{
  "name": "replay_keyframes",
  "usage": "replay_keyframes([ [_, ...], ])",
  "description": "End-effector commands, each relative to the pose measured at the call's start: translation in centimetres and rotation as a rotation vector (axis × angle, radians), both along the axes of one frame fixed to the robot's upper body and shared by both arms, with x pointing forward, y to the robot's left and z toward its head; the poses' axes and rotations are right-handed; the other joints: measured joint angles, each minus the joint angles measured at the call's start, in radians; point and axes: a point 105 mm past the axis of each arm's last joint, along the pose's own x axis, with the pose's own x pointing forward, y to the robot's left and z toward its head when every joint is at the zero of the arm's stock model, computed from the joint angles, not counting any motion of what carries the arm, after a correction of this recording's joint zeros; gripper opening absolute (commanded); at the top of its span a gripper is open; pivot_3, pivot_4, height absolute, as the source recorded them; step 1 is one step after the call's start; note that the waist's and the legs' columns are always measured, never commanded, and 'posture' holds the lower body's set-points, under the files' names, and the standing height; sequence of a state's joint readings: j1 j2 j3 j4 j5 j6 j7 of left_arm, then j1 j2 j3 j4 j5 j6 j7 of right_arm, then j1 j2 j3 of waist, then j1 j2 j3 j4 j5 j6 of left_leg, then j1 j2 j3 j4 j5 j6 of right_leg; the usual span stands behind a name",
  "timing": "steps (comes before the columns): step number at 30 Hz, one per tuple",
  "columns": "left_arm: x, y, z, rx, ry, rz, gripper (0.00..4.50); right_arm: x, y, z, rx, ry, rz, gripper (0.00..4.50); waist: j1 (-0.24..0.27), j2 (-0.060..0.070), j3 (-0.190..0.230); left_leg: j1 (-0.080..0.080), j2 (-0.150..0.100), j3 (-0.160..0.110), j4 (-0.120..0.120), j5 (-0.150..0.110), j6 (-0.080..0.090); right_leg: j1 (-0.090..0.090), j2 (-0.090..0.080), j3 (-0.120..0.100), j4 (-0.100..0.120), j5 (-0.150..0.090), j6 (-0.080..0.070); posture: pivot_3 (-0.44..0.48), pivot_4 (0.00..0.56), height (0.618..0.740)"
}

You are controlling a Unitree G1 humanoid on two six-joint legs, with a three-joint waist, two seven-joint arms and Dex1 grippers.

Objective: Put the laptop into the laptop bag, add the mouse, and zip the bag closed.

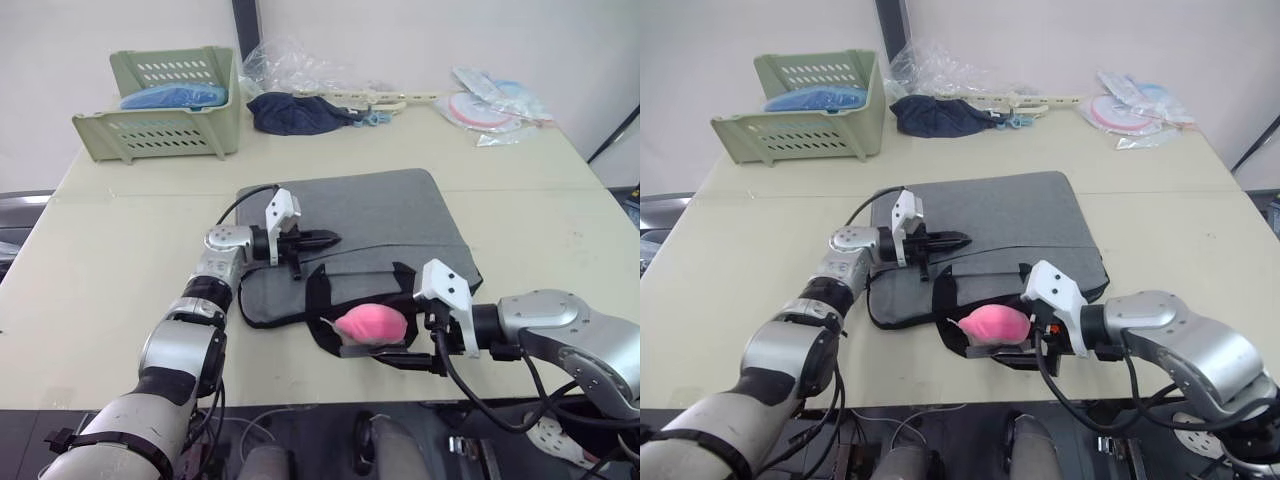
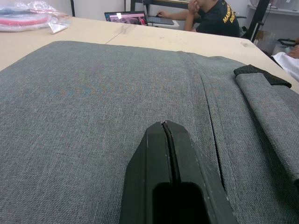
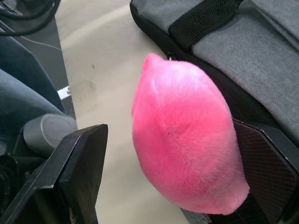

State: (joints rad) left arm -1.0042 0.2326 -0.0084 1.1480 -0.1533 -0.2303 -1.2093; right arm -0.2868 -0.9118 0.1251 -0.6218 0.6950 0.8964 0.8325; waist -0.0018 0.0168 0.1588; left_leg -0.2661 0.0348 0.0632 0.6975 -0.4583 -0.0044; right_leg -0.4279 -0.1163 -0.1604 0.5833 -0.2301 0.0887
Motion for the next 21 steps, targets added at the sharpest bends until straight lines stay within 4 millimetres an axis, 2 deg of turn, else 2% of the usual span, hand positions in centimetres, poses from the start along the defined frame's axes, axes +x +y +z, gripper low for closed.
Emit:
replay_keyframes([
  [1,-1.3,0.4,-4.8,0.069,0.176,0.01,0.02,-0.2,-0.1,-0.8,-0.022,-0.009,0.035,4.5,0.0,0.0,0.0,0.0,0.0,0.0,0.0,0.0,0.0,0.0,0.0,0.0,0.0,0.0,0.0,0.0,0.15,0.74],
  [5,-1.2,0.3,-4.6,0.068,0.171,0.008,0.0,0.1,-0.3,-1.0,-0.028,-0.022,0.03,3.52,0.001,0.0,0.0,0.0,0.0,0.0,0.0,0.0,0.0,0.0,0.0,0.0,0.0,0.0,0.0,0.0,0.15,0.74],
  [6,-1.2,0.2,-4.6,0.068,0.17,0.008,0.0,0.2,-0.3,-1.0,-0.028,-0.025,0.029,2.91,0.001,0.0,0.0,0.0,0.0,0.0,0.0,0.0,0.0,0.0,0.0,0.0,0.0,0.0,0.0,0.0,0.15,0.74],
  [10,-1.2,0.1,-4.5,0.066,0.16,0.009,0.0,0.2,-0.5,-1.0,-0.032,-0.033,0.026,1.32,0.002,0.0,0.0,0.0,0.0,0.0,0.0,0.0,0.0,0.0,0.0,0.0,0.0,0.0,0.0,0.0,0.15,0.74],
  [11,-1.2,0.1,-4.4,0.066,0.16,0.008,0.0,0.2,-0.5,-0.9,-0.032,-0.033,0.026,0.74,0.002,0.0,0.0,0.0,0.0,0.0,0.0,0.0,0.0,0.0,0.0,0.0,0.0,0.0,0.0,0.0,0.15,0.74],
  [13,-1.2,0.0,-4.4,0.065,0.16,0.007,0.0,0.2,-0.6,-0.8,-0.032,-0.033,0.025,0.06,0.003,0.0,0.0,0.0,0.0,0.0,0.0,0.0,0.0,0.0,0.0,0.0,0.0,0.0,0.0,0.0,0.15,0.74],
  [18,-1.3,-0.1,-4.7,0.07,0.162,0.007,0.0,0.0,-0.8,-0.3,-0.035,-0.041,0.018,0.02,0.004,0.0,0.0,0.0,0.0,0.0,0.0,0.0,0.0,0.001,0.0,0.0,-0.001,0.0,0.0,0.0,0.15,0.74],
  [21,-1.5,0.0,-5.7,0.083,0.172,0.023,0.0,-0.2,-0.9,0.3,-0.034,-0.048,0.009,0.02,0.006,-0.001,0.0,0.0,-0.001,-0.001,0.0,0.0,0.0,0.001,-0.001,-0.001,-0.001,0.0,0.0,0.0,0.15,0.74],
])
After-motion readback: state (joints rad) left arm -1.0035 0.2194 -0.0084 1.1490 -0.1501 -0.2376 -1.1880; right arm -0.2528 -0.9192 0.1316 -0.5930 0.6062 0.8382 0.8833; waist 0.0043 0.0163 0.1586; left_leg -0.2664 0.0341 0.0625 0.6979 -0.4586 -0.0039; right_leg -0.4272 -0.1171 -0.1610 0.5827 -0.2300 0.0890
